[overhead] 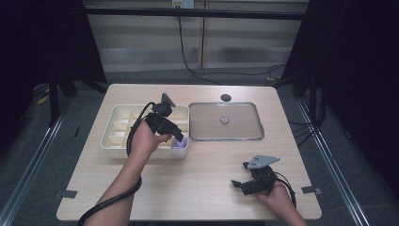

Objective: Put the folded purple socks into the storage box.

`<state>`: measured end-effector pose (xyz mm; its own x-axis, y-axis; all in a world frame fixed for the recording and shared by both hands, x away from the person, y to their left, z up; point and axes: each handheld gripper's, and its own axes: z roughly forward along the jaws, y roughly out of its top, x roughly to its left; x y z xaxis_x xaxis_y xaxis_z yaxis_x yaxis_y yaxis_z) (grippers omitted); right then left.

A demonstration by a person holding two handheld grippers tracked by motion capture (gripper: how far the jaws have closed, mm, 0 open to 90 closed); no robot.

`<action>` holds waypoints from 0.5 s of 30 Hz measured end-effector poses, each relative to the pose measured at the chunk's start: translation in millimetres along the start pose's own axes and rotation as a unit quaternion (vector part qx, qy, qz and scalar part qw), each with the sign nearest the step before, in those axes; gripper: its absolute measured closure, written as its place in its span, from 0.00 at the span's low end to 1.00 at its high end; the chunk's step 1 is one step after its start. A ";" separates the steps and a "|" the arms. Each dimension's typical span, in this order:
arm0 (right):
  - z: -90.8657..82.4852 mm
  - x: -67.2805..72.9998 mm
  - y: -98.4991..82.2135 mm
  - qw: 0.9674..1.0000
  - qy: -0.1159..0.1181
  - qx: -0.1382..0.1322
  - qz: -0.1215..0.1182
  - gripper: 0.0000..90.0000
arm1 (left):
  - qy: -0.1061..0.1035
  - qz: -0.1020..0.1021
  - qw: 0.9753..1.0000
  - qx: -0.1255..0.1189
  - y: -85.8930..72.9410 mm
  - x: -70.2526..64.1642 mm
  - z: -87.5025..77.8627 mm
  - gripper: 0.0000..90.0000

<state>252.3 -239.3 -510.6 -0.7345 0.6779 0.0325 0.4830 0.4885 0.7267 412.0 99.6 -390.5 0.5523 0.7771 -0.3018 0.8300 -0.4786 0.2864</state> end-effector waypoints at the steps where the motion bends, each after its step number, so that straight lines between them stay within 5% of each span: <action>1: 0.0 0.0 0.0 1.000 0.000 0.000 0.000 0.17 | -0.002 -0.001 1.000 -0.001 -1.2 0.4 -1.1 0.27; 15: 0.0 0.0 0.0 1.000 0.000 0.000 0.000 0.17 | -0.007 0.002 1.000 -0.004 -15.0 4.1 -6.5 0.26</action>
<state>252.3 -239.3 -510.6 -0.7346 0.6778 0.0323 0.4827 0.4885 0.7268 401.3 112.6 -390.2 0.5564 0.7699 -0.3125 0.8273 -0.4781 0.2951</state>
